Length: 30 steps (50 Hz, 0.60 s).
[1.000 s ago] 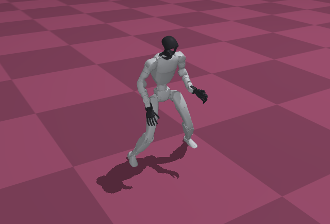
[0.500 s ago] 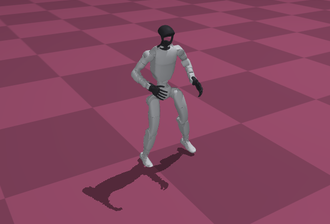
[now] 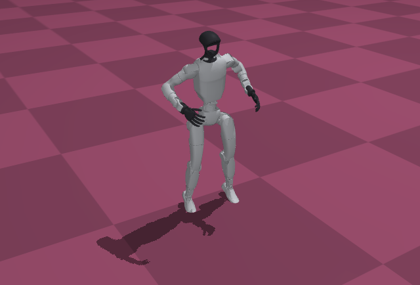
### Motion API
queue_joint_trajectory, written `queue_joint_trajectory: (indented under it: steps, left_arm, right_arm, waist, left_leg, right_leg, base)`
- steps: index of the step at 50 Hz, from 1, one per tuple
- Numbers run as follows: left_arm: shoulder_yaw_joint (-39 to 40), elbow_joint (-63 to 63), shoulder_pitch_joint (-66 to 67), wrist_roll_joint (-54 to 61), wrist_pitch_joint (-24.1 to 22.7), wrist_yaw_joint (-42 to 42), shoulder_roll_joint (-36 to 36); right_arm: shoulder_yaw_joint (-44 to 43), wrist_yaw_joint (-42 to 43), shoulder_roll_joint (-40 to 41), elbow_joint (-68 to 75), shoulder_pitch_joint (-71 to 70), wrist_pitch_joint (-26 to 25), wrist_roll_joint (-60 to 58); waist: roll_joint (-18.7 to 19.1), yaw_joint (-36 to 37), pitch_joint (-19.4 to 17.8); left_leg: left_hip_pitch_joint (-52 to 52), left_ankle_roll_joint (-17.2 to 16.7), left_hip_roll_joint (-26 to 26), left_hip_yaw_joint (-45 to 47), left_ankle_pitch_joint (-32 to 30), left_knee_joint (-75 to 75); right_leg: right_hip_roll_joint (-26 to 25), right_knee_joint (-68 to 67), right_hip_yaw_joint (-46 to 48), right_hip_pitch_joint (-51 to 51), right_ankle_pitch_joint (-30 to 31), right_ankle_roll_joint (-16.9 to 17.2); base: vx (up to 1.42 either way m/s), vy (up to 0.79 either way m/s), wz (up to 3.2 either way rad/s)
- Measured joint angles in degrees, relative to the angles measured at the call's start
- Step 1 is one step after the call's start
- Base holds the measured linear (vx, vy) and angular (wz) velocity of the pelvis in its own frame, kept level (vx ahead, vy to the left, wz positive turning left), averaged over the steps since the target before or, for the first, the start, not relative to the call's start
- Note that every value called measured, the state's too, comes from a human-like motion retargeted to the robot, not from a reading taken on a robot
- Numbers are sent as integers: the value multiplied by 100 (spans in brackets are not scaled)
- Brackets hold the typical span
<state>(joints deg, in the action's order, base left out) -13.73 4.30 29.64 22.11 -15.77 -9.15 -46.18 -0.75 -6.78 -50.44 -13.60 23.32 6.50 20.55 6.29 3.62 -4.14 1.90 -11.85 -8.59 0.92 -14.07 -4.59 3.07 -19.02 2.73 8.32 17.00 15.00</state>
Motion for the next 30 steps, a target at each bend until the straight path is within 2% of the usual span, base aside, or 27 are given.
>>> queue_joint_trajectory:
  steps: [2, 3, 4, 5, 7, 8, 10, 12, 13, 15, 18, 20, 25, 28, 30]
  left_arm:
    - [77, -297, -199, -26, 58, 13, -132]
    - [119, -432, -303, -34, 82, 7, -177]
    - [147, -547, -390, -27, 113, -20, -197]
    - [168, -651, -468, -12, 148, -56, -205]
    - [220, -899, -833, -13, 274, -134, -178]
    - [254, -1054, -1073, -82, 361, -174, -102]
    - [388, -1414, -1604, -335, 593, -224, 287]
    - [539, -1772, -2111, -577, 824, -389, 960]
    - [548, -1923, -2338, -650, 880, -562, 1309]
    - [355, -2214, -2864, -542, 902, -863, 1856]
    - [-142, -2475, -3356, -170, 651, -1085, 2240]
    - [-329, -2540, -3476, -99, 527, -933, 2370]
    - [-414, -2267, -3239, -96, 393, -486, 2605]
    - [-647, -2054, -3225, -334, 276, -452, 2457]
    - [-839, -2006, -3296, -583, 196, -502, 2272]
  right_arm:
    - [-200, 16, -62, 242, 121, -65, -102]
    - [-304, 129, -95, 368, 206, -60, -273]
    - [-417, 297, -115, 480, 334, -35, -501]
    - [-534, 492, -127, 587, 484, 0, -758]
    - [-722, 986, 3, 869, 607, 56, -1159]
    - [-782, 1247, 137, 1060, 597, 43, -1277]
    - [-839, 1864, 492, 1574, 402, -105, -1397]
    - [-725, 2686, 986, 2194, -47, -410, -1459]
    - [-586, 3096, 1290, 2484, -326, -525, -1389]
    - [-168, 3316, 1856, 3046, -935, -707, -993]
    - [388, 3316, 2690, 3555, -1369, -427, 21]
    - [659, 3266, 2988, 3764, -1455, -418, -388]
    - [889, 3608, 3201, 3719, -1499, -466, -1848]
    - [1044, 3541, 3117, 3506, -1672, -363, -2044]
    - [1268, 3355, 2978, 3406, -1884, -361, -2315]
  waist:
    - [-265, -86, -55]
    - [-416, -142, -79]
    - [-575, -180, -65]
    - [-737, -208, -31]
    - [-910, -220, -86]
    - [-929, -208, -175]
    - [-877, -141, -521]
    - [-760, -136, -1017]
    - [-710, -204, -1252]
    - [-603, -328, -1527]
    - [-494, -390, -1477]
    - [-435, -359, -1325]
    - [-147, -288, -715]
    - [-145, -219, -490]
    - [-197, -110, -404]
  left_leg:
    - [-36, -70, -489, 79, 56, -210]
    - [-53, -40, -642, 122, 129, -297]
    - [-30, 98, -665, 291, 211, -387]
    - [14, 289, -625, 524, 298, -479]
    - [49, 418, -853, 583, 535, -686]
    - [39, 432, -940, 323, 883, -850]
    - [-14, 564, -795, -392, 2368, -1495]
    - [202, 951, -382, -686, 3804, -2699]
    - [426, 1112, -188, -708, 4162, -3360]
    - [773, 1248, 94, -694, 4341, -3953]
    - [600, 902, 346, -599, 4064, -3266]
    - [319, 808, 475, -571, 3671, -2387]
    - [-38, 832, 469, -607, 2750, -540]
    - [-63, 797, 454, -494, 2588, -155]
    - [-53, 723, 401, -340, 2610, -86]
  right_leg:
    - [-574, 190, -842, -96, 177, 0]
    - [-653, 198, -1084, -149, 179, 0]
    - [-426, 47, -1142, -126, -211, 0]
    - [-46, -184, -1108, -65, -797, 0]
    - [625, -921, -560, 64, -2657, -405]
    - [853, -1241, -491, 113, -3396, -552]
    - [1212, -2246, -751, 448, -4257, -726]
    - [1483, -3565, -1144, 1025, -4151, -774]
    - [1635, -4018, -1239, 1220, -3942, -783]
    - [1856, -4128, -1244, 1379, -3666, -1028]
    - [2169, -3071, -658, 922, -3393, -1389]
    - [2290, -2110, -118, 525, -2906, -1312]
    - [2127, -81, 959, -22, -1016, -504]
    - [2012, 514, 1128, -118, -300, -97]
    - [1906, 811, 1130, -131, -16, 0]
  base:
    - [-19, 57, 57]
    - [-18, 90, 70]
    - [-21, 127, 66]
    - [-23, 141, 53]
    - [-23, 125, 35]
    - [-27, 114, 12]
    - [-33, 115, -10]
    - [-36, 113, -1]
    - [-34, 103, 25]
    - [-31, 89, 32]
    - [-16, 67, 19]
    - [-9, 51, 4]
    - [-10, 40, -7]
    - [-12, 30, -31]
    - [-14, 18, -68]
